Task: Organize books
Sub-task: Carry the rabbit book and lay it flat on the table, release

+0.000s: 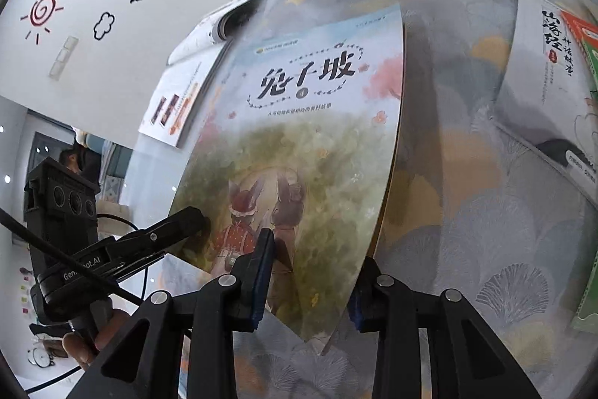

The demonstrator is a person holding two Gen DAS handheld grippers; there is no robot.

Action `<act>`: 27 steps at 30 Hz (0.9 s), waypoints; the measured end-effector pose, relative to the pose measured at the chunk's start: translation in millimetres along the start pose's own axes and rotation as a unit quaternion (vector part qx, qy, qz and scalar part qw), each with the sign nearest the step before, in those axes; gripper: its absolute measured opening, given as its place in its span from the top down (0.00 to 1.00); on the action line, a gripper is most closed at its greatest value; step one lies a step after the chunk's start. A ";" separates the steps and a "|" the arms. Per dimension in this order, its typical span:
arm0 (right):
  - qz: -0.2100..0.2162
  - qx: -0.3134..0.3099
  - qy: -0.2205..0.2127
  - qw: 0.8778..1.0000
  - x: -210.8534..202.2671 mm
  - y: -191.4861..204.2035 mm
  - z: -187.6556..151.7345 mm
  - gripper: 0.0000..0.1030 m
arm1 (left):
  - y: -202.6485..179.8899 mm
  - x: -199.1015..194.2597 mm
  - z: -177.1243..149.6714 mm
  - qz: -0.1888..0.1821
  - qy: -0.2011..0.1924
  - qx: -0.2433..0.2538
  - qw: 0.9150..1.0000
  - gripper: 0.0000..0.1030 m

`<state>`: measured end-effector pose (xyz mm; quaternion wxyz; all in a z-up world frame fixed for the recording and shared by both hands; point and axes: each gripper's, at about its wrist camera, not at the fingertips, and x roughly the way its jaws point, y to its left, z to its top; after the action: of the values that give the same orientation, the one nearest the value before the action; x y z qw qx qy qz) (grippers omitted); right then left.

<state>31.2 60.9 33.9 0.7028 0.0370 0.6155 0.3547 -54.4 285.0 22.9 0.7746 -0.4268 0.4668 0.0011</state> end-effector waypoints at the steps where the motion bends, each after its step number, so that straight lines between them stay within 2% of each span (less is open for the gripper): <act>1: -0.002 -0.004 0.000 1.000 0.8 3.2 0.4 0.67 | 1.1 -1.0 0.7 0.003 -0.002 -0.001 1.000 0.84; 6: -0.006 -0.015 0.002 1.000 6.9 15.4 5.8 0.67 | 9.0 -13.0 3.0 0.026 -0.026 -0.008 0.999 0.77; 10: 0.002 -0.003 0.004 1.000 14.2 17.9 3.1 0.66 | 20.9 -21.5 -2.0 0.040 -0.038 -0.028 0.998 0.77; 12: -0.006 -0.004 -0.001 1.000 14.0 21.0 0.6 0.65 | 23.0 -24.5 -3.6 0.044 -0.043 -0.035 0.997 0.77; 18: -0.043 -0.006 -0.017 0.999 14.5 31.0 -7.2 0.63 | 9.0 -11.5 6.6 0.058 -0.032 -0.006 0.998 0.76; 22: -0.072 -0.031 -0.022 0.997 14.0 36.0 -10.1 0.59 | 10.8 -13.3 5.0 0.061 -0.038 -0.013 0.997 0.76; 24: -0.071 -0.038 -0.015 0.997 14.4 36.9 -11.1 0.59 | 13.3 -16.8 4.3 0.065 -0.042 -0.019 0.997 0.76; 27: -0.081 -0.055 -0.012 0.995 16.0 40.6 -12.9 0.58 | 16.0 -26.9 2.0 0.093 -0.052 -0.025 0.994 0.76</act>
<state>1.2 94.9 37.3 0.7373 -0.0473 0.5878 0.3297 -74.6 307.2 32.2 0.7833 -0.4000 0.4637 0.1068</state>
